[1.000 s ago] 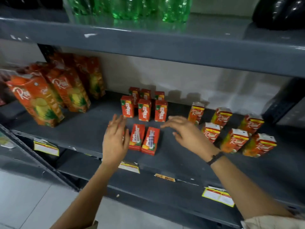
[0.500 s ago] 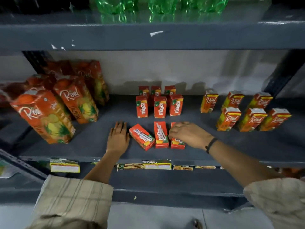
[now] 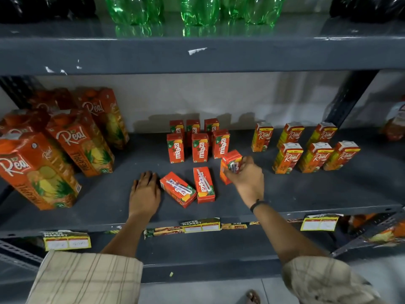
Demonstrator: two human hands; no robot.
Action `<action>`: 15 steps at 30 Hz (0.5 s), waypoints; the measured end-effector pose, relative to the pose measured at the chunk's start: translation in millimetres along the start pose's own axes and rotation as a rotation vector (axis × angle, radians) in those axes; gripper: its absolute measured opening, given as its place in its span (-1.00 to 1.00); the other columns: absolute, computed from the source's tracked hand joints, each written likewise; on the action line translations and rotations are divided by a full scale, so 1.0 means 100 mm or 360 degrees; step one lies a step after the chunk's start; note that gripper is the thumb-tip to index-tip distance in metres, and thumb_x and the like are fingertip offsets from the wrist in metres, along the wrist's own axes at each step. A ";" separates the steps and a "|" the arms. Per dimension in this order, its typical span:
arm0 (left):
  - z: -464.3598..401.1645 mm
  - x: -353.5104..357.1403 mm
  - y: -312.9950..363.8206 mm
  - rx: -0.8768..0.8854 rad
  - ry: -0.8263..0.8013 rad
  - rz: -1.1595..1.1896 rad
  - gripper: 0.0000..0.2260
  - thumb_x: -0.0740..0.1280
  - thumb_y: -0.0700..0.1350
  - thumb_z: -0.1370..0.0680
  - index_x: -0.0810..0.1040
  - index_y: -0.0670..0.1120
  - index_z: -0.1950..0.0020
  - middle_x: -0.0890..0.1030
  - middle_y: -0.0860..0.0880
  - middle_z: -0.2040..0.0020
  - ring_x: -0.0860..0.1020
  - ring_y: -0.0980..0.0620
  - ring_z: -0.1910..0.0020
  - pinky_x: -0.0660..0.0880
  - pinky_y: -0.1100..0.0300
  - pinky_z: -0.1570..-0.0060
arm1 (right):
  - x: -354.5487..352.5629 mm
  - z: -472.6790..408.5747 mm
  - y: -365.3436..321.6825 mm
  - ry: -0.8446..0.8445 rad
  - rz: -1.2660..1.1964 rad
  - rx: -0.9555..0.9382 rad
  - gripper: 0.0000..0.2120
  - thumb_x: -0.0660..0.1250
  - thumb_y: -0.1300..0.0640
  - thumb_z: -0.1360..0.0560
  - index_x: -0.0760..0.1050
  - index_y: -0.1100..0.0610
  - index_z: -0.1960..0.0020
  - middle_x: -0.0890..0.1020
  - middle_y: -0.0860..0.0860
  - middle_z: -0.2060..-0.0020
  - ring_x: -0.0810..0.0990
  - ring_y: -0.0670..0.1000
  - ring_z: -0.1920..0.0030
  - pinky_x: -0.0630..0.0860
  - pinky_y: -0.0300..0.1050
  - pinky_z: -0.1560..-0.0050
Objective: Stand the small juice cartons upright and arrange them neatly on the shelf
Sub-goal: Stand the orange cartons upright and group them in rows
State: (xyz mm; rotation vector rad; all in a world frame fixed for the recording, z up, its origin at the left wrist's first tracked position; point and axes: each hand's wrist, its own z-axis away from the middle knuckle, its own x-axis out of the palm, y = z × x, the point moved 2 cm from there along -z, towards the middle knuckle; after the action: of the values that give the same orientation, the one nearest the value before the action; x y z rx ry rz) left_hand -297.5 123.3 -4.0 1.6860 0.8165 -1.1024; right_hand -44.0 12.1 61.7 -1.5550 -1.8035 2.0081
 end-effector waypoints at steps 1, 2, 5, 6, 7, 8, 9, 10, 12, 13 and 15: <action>0.00 0.00 0.00 0.0000 0.0001 0.0005 -0.61 0.11 -0.14 -0.58 0.28 -0.17 -0.41 0.30 -0.17 -0.47 0.16 -0.11 -0.49 0.08 -0.09 -0.48 | 0.00 0.01 -0.01 -0.0039 0.0059 -0.0010 -0.45 0.49 -0.14 -0.30 0.41 0.19 -0.09 0.65 0.14 -0.05 0.64 0.17 -0.04 0.58 0.04 0.04; 0.00 0.00 0.00 0.0002 -0.0001 0.0005 -0.61 0.11 -0.15 -0.58 0.28 -0.17 -0.41 0.30 -0.17 -0.47 0.16 -0.11 -0.49 0.08 -0.09 -0.48 | -0.02 0.02 -0.01 -0.0065 0.0128 -0.0008 -0.37 0.48 -0.20 -0.28 0.39 0.17 -0.14 0.62 0.14 -0.11 0.62 0.17 -0.08 0.57 0.05 0.03; 0.00 0.00 0.01 0.0009 -0.0001 -0.0012 -0.61 0.10 -0.15 -0.58 0.28 -0.17 -0.41 0.29 -0.17 -0.47 0.16 -0.11 -0.49 0.08 -0.10 -0.49 | -0.16 0.02 -0.05 0.0051 0.0351 -0.0022 -0.17 0.39 -0.37 -0.25 0.29 0.13 -0.31 0.49 0.15 -0.24 0.58 0.21 -0.13 0.57 0.07 0.08; 0.00 0.00 0.01 0.0010 0.0001 -0.0018 -0.61 0.10 -0.14 -0.58 0.28 -0.17 -0.41 0.29 -0.17 -0.47 0.16 -0.12 -0.49 0.08 -0.10 -0.49 | -0.21 0.02 -0.09 0.0129 0.0444 -0.0049 -0.15 0.33 -0.40 -0.27 0.28 0.13 -0.33 0.50 0.16 -0.23 0.59 0.22 -0.11 0.57 0.05 0.12; 0.00 0.00 0.01 0.0007 0.0002 -0.0027 -0.61 0.10 -0.14 -0.58 0.28 -0.17 -0.41 0.30 -0.17 -0.46 0.16 -0.12 -0.49 0.09 -0.10 -0.49 | -0.24 0.01 -0.15 0.0186 0.0544 -0.0079 -0.17 0.27 -0.42 -0.29 0.29 0.15 -0.32 0.54 0.18 -0.17 0.61 0.23 -0.07 0.55 0.01 0.18; 0.00 0.00 0.01 0.0005 0.0003 -0.0039 -0.61 0.10 -0.14 -0.58 0.29 -0.17 -0.40 0.31 -0.18 -0.46 0.17 -0.13 -0.49 0.09 -0.11 -0.48 | -0.26 -0.01 -0.21 0.0208 0.0647 -0.0091 -0.20 0.20 -0.45 -0.32 0.33 0.17 -0.27 0.60 0.19 -0.07 0.63 0.24 -0.01 0.52 -0.04 0.25; 0.00 0.01 0.01 -0.0006 0.0008 -0.0053 -0.61 0.10 -0.14 -0.57 0.29 -0.17 -0.40 0.32 -0.18 -0.45 0.17 -0.13 -0.48 0.09 -0.12 -0.48 | -0.25 -0.05 -0.28 0.0189 0.0746 -0.0077 -0.22 0.12 -0.47 -0.34 0.40 0.19 -0.18 0.63 0.19 0.06 0.64 0.23 0.06 0.46 -0.09 0.31; 0.01 0.01 0.01 -0.0023 0.0013 -0.0061 -0.61 0.11 -0.13 -0.57 0.30 -0.17 -0.40 0.32 -0.18 -0.44 0.17 -0.14 -0.48 0.08 -0.13 -0.47 | -0.24 -0.10 -0.36 0.0145 0.0834 -0.0045 -0.22 0.05 -0.49 -0.34 0.45 0.20 -0.06 0.63 0.17 0.19 0.64 0.20 0.14 0.40 -0.15 0.36; 0.01 0.00 0.00 -0.0062 0.0016 -0.0066 -0.60 0.11 -0.13 -0.56 0.30 -0.17 -0.40 0.32 -0.19 -0.44 0.17 -0.14 -0.48 0.08 -0.14 -0.46 | -0.18 -0.18 -0.49 0.0001 0.0985 0.0001 -0.24 0.00 -0.50 -0.35 0.48 0.20 0.14 0.50 0.09 0.40 0.57 0.11 0.29 0.27 -0.25 0.47; 0.01 0.00 -0.01 -0.0069 0.0013 -0.0066 -0.60 0.11 -0.13 -0.56 0.29 -0.16 -0.40 0.32 -0.18 -0.44 0.17 -0.14 -0.48 0.08 -0.14 -0.46 | -0.15 -0.22 -0.54 -0.0084 0.1044 0.0007 -0.27 0.02 -0.50 -0.35 0.47 0.19 0.20 0.43 0.06 0.45 0.55 0.10 0.30 0.23 -0.25 0.49; 0.01 0.00 -0.01 -0.0064 0.0005 -0.0060 -0.60 0.11 -0.12 -0.57 0.27 -0.16 -0.41 0.31 -0.18 -0.45 0.17 -0.14 -0.48 0.08 -0.14 -0.46 | -0.09 -0.29 -0.58 -0.0213 0.1078 0.0010 -0.37 0.14 -0.43 -0.39 0.50 0.17 0.22 0.42 0.02 0.44 0.61 0.12 0.20 0.29 -0.22 0.46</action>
State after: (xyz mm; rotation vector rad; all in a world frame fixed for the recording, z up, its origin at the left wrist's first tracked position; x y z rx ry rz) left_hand -298.9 123.0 -4.4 1.6453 0.8701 -1.1018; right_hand -53.0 47.7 116.6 -2.3105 -1.4093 2.4069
